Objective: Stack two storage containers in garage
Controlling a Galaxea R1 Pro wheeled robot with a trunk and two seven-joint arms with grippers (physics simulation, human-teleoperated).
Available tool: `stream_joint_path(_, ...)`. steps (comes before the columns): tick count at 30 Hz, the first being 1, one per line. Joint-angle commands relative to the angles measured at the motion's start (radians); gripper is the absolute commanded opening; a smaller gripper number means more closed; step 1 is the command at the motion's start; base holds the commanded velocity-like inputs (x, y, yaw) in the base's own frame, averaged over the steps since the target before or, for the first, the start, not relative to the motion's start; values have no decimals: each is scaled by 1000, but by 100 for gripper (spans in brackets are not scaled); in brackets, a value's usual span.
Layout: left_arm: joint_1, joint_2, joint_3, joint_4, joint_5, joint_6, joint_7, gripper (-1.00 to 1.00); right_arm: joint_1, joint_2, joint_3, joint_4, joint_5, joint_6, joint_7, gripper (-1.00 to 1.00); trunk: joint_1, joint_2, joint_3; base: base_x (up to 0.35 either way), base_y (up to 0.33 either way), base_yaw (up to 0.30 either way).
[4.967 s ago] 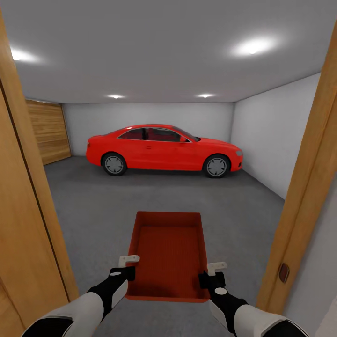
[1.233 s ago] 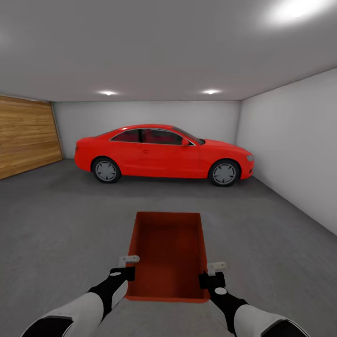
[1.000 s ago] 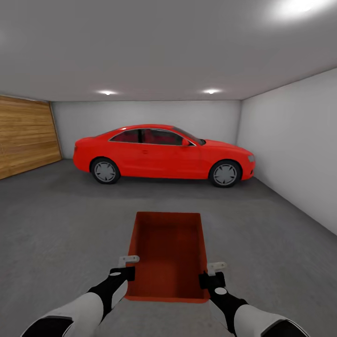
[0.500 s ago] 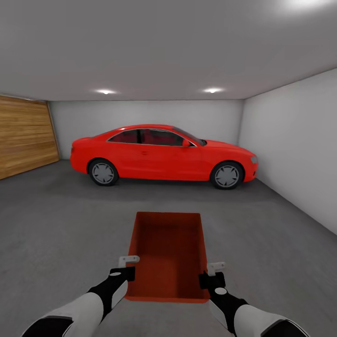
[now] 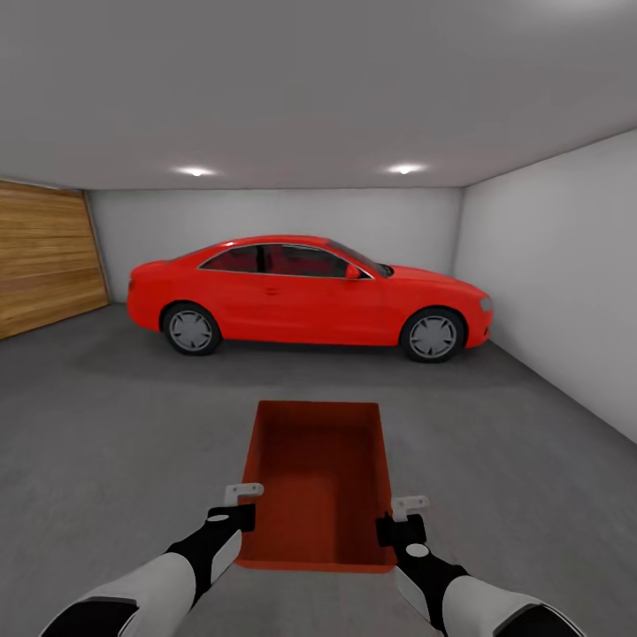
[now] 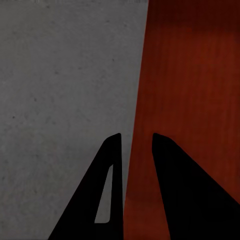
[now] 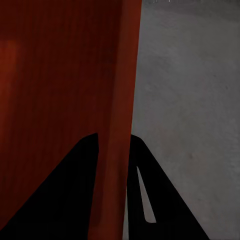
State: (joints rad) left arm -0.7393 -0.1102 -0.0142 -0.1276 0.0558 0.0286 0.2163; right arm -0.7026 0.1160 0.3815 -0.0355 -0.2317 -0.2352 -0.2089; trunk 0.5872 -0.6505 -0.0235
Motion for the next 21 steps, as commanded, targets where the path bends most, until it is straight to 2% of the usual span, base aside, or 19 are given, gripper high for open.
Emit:
stream_joint_path(1, 0, 0, -4, -4, -1, 4, 5, -100, -2, 1, -70, 1, -12, -3, 0, -100, 1, -2, -2, 321, 0, 0)
stream_joint_path(21, 0, 0, -4, -3, -1, 4, 5, -100, -2, 1, -70, 1, -11, -4, 0, -100, 1, -2, -2, 321, 0, 0)
